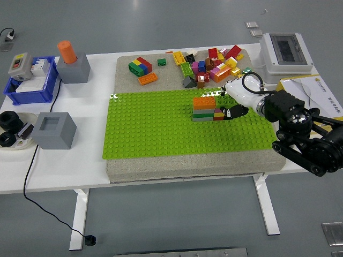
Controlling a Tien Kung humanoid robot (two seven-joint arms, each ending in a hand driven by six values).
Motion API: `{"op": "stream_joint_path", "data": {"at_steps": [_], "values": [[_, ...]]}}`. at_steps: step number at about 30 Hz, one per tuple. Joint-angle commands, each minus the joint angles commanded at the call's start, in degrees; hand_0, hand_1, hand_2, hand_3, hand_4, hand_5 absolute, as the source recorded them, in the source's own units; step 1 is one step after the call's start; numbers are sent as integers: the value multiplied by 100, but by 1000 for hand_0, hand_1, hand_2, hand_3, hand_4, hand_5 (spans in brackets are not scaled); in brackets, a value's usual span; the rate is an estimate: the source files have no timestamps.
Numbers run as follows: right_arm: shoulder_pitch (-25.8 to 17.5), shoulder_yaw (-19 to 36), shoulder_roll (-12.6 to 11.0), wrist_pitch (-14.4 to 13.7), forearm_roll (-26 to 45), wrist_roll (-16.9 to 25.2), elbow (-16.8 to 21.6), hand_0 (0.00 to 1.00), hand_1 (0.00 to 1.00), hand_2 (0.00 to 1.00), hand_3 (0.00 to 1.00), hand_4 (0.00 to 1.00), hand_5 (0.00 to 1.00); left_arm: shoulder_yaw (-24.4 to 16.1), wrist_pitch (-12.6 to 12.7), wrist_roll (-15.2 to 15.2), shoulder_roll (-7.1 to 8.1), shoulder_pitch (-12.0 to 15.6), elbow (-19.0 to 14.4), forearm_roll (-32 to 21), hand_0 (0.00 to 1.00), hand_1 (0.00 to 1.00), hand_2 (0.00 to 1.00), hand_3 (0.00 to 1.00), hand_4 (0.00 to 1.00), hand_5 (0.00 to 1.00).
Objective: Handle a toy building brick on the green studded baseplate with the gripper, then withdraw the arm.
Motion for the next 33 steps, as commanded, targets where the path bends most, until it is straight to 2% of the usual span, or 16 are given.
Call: {"op": "stream_joint_path", "data": {"at_steps": [27,33], "values": [[-3,2,-9,-33,43,-24,-14,828,812,839,682,672,396,-25,-9,5,-23,7,0,20,806,822,774,549,593,377],[-35,49,-112,-27,345,-26,224,828,809,843,683,689,403,-31,-15,19,-35,30,0,14,806,822,772,550,591,376]]}}
